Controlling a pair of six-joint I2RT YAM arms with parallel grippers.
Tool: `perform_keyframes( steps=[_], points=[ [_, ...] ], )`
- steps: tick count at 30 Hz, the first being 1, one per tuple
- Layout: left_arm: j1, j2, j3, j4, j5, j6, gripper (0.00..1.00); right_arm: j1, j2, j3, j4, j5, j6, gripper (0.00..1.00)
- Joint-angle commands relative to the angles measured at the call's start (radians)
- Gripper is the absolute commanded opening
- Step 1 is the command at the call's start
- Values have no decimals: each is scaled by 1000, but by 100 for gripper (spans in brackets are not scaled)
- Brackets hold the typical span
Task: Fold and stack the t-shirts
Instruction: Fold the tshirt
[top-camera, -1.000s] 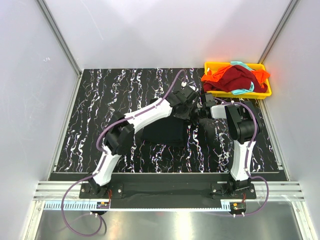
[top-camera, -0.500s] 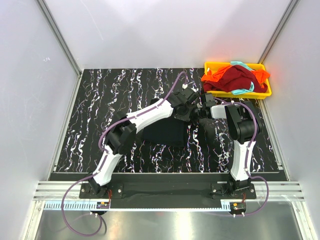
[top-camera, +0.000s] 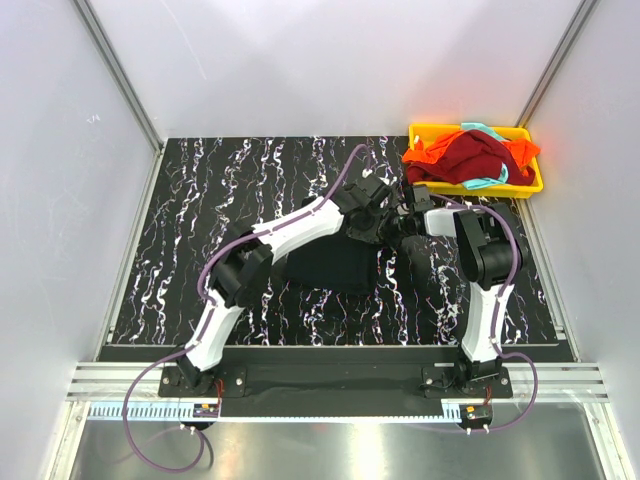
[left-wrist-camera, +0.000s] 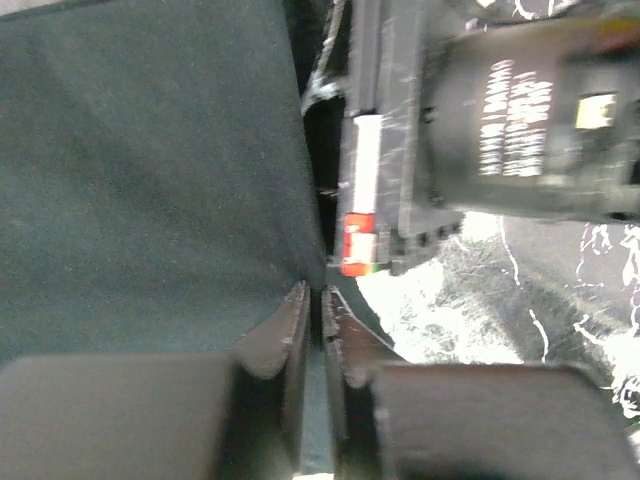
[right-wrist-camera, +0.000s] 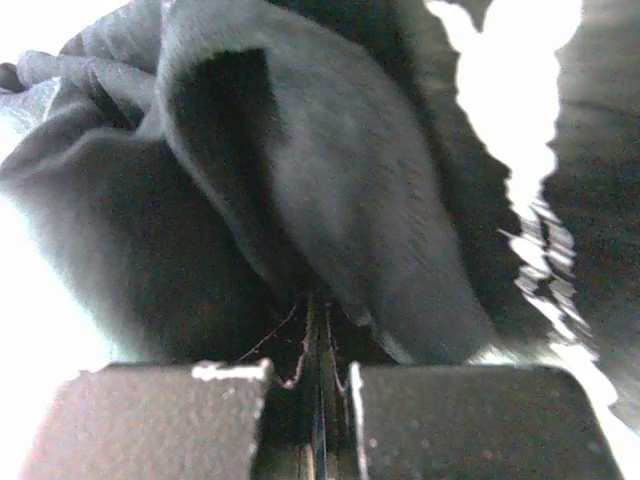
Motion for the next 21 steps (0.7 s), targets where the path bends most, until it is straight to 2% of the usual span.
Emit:
perform_keyframes(
  steps=[1, 4, 6, 7, 10, 17, 21],
  points=[
    [9, -64, -17, 58, 61, 24, 18, -30, -62, 37, -99, 66, -74, 2],
    [12, -122, -47, 74, 62, 49, 30, -44, -76, 88, -191, 70, -123, 4],
    [19, -171, -57, 81, 110, 68, 35, -56, -97, 100, -245, 87, -146, 7],
    [24, -189, -71, 84, 121, 73, 37, -62, -105, 109, -257, 98, -164, 14],
    [38, -255, -106, 98, 170, 87, 42, -73, -123, 147, -331, 125, -212, 22],
    [44, -346, -247, 127, 305, 61, 45, -105, -177, 191, -457, 190, -310, 49],
    [12, -378, -366, 185, 271, 26, 44, -110, -153, 246, -457, 155, -350, 60]
  ],
)
